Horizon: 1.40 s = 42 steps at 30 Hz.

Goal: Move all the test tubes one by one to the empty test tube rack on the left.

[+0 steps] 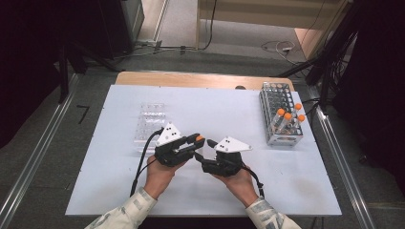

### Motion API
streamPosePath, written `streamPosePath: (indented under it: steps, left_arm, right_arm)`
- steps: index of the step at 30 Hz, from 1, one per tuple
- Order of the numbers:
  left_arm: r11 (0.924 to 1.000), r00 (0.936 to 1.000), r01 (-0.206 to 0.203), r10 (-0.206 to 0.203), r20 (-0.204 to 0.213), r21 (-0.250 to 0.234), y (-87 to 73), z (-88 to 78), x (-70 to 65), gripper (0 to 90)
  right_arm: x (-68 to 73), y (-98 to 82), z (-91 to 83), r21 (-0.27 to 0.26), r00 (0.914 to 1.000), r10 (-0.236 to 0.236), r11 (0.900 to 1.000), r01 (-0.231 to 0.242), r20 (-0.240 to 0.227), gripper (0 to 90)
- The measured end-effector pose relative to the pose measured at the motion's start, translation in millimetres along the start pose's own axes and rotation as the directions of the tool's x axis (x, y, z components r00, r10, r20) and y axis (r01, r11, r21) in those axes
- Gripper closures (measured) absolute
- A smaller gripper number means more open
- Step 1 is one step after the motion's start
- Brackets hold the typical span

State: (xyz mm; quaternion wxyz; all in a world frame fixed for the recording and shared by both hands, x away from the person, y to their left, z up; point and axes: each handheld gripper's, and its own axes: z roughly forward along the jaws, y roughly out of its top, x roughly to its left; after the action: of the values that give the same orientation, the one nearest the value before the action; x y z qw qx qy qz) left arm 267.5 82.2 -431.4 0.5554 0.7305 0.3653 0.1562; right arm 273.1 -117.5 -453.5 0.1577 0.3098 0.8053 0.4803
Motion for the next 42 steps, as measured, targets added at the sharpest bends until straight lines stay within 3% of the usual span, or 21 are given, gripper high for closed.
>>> streamPosePath:
  steps: [7,13,19,28,42]
  left_arm:
    - [0.9996,0.9997,0.021,-0.021,-0.014,-0.020,3.5,-7.9,8.2,70.8]
    - [0.9969,0.9972,0.048,-0.051,-0.055,-0.063,11.8,-26.6,26.7,70.8]
    - [0.9904,0.9888,0.082,-0.095,-0.115,-0.111,19.4,-48.2,47.9,70.8]
    - [0.9841,0.9735,0.094,-0.123,-0.193,-0.151,22.8,-68.0,69.1,70.8]
    - [0.9748,0.9573,0.119,-0.163,-0.239,-0.189,22.8,-88.5,88.0,70.8]
  right_arm:
    - [-2.9,0.0,-3.4,-0.002,0.9999,0.009,1.000,-0.009,0.012,29.7]
    - [-7.9,-1.1,-7.1,-0.002,0.9995,0.020,1.000,-0.020,0.026,26.6]
    - [-15.2,-3.1,-10.1,-0.001,0.9983,0.042,0.999,-0.042,0.040,25.5]
    - [-17.2,-4.1,-11.0,0.000,0.9979,0.045,0.999,-0.045,0.047,25.5]
    - [-18.9,-5.2,-12.0,0.002,0.9975,0.047,0.999,-0.047,0.053,25.5]
